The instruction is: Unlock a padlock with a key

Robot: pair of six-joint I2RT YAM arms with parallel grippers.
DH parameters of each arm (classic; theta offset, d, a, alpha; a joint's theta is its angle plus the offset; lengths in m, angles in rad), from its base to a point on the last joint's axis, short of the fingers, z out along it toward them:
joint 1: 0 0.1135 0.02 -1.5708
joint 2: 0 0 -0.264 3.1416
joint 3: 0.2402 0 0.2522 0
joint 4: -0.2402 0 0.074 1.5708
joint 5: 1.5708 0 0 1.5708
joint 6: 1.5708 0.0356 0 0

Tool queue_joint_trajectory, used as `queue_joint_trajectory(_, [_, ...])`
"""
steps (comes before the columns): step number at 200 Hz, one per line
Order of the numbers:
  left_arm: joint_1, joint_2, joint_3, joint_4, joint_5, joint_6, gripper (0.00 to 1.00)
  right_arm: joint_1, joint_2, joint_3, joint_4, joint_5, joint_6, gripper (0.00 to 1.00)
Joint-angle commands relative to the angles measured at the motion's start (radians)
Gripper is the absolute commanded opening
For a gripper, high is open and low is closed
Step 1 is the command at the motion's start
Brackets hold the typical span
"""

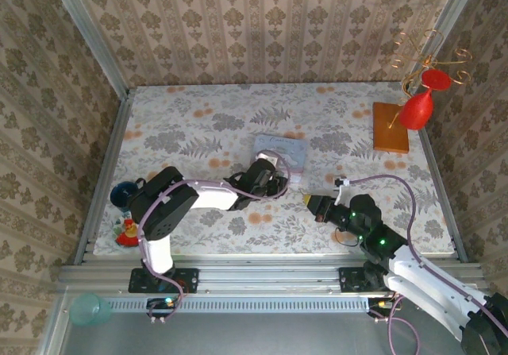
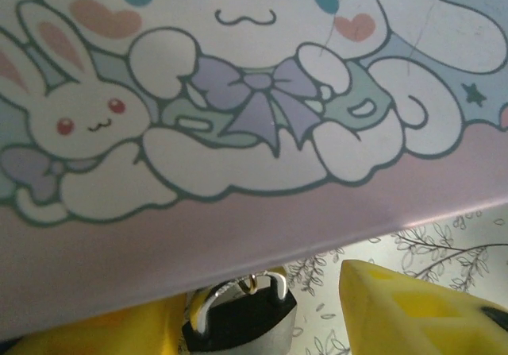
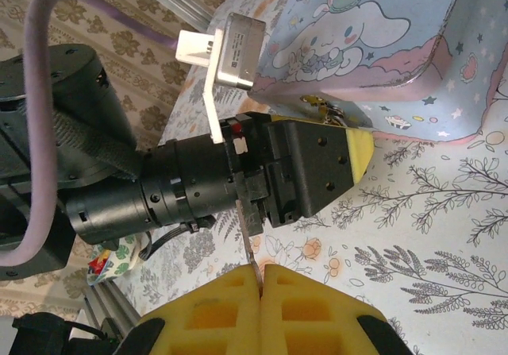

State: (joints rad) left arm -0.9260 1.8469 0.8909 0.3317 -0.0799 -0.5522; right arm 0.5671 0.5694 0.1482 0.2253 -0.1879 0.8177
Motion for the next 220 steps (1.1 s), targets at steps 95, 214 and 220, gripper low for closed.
queue_joint_trajectory(95, [0.009,0.06,0.057,-0.192,-0.039,0.041,0.53,-0.03,-0.026,-0.011,-0.022,-0.038,0.002,0.0])
queue_joint_trajectory(214, [-0.006,-0.014,0.021,-0.173,0.005,-0.01,0.28,-0.03,-0.01,-0.019,-0.018,-0.047,0.046,0.0])
queue_joint_trajectory(220, [-0.006,-0.026,0.015,-0.17,0.011,-0.016,0.27,-0.03,-0.007,-0.021,-0.016,-0.048,0.049,0.0])
